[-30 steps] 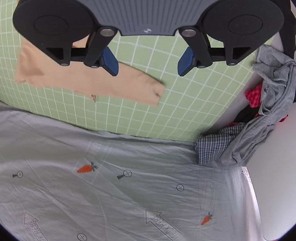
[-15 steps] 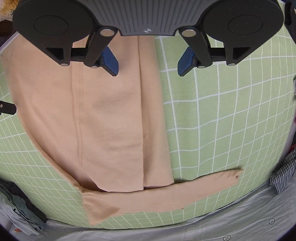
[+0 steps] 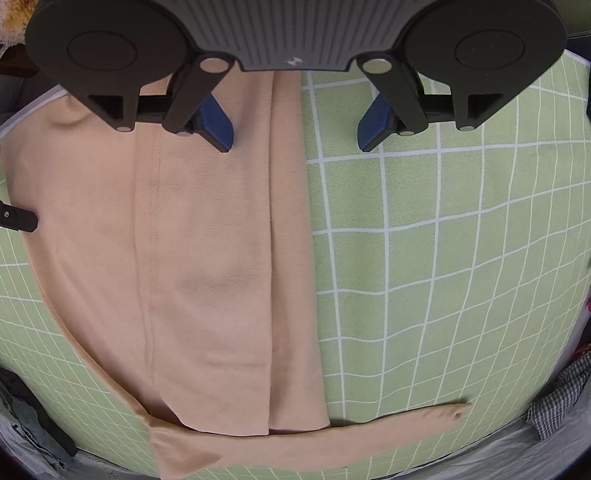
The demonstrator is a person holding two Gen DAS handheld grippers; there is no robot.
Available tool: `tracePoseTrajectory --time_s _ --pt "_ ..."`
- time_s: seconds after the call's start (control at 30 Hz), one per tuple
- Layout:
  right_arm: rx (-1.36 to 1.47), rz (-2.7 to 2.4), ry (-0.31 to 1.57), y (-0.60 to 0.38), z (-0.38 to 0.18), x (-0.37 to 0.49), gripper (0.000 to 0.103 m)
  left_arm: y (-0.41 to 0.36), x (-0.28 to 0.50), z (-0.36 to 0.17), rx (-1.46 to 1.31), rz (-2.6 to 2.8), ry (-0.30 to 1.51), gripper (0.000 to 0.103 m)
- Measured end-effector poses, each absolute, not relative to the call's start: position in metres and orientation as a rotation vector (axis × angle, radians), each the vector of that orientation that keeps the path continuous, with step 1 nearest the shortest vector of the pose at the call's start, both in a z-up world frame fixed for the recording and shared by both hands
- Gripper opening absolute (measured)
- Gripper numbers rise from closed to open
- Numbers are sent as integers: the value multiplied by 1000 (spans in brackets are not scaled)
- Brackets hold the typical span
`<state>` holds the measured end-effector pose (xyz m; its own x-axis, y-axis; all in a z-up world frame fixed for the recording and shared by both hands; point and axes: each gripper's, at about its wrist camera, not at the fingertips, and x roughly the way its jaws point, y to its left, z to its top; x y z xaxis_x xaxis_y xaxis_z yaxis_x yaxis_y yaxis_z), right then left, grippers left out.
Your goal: Fold clothes
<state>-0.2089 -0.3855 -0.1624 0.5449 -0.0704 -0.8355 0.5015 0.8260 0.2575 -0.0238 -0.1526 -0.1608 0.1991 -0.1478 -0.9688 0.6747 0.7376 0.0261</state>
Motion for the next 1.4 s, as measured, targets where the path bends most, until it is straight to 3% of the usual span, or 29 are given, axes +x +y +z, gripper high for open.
tracePoseTrajectory --time_s 0.4,1.4 --pt "564 -174 833 -370 -140 -204 6 -148 -35 -160 538 -620 1249 79" --pt "772 1 992 -322 -183 -145 10 -136 -51 -160 539 -669 1230 88"
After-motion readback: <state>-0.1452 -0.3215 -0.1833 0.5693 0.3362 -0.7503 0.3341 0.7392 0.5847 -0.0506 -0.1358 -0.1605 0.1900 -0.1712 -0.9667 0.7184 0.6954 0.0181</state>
